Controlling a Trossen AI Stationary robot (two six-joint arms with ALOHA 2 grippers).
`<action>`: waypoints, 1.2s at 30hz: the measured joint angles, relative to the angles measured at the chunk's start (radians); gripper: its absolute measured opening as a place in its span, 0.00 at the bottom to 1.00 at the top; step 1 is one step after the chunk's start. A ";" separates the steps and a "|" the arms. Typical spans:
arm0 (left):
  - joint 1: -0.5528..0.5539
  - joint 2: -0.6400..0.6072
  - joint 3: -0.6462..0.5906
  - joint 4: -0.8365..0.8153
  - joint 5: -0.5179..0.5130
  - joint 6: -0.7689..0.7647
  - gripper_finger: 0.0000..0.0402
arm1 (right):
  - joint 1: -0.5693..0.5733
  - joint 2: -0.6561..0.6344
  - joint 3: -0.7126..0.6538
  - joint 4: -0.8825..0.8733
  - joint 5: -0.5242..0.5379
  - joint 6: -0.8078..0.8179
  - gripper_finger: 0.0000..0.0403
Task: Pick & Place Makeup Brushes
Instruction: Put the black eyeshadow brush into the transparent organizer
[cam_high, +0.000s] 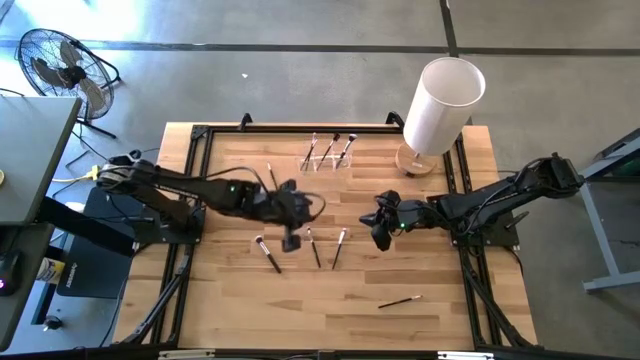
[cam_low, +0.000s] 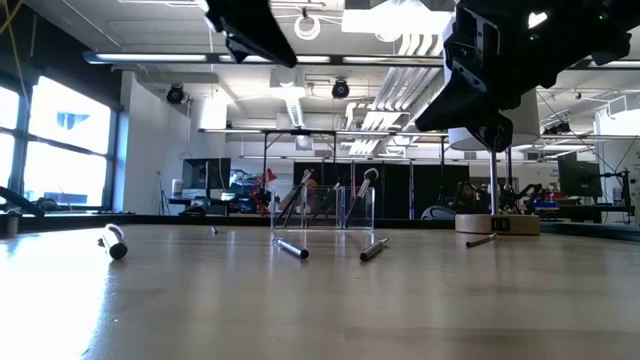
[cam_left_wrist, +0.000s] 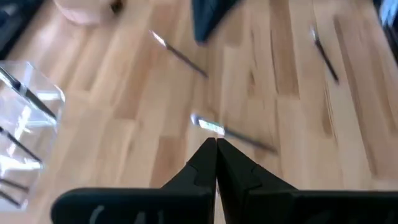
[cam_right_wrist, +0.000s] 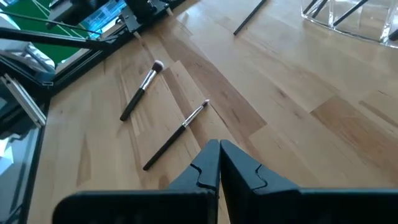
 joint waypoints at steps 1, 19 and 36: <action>-0.018 0.000 -0.005 -0.013 -0.006 -0.011 0.00 | 0.000 0.000 0.000 0.001 0.000 0.014 0.02; -0.084 -0.431 -0.621 0.272 -0.115 -0.116 0.00 | 0.038 0.124 0.305 -0.316 0.166 0.055 0.00; -0.083 -0.962 -0.703 -0.029 -0.245 0.089 0.00 | -0.107 0.465 0.771 -1.536 0.101 1.069 0.05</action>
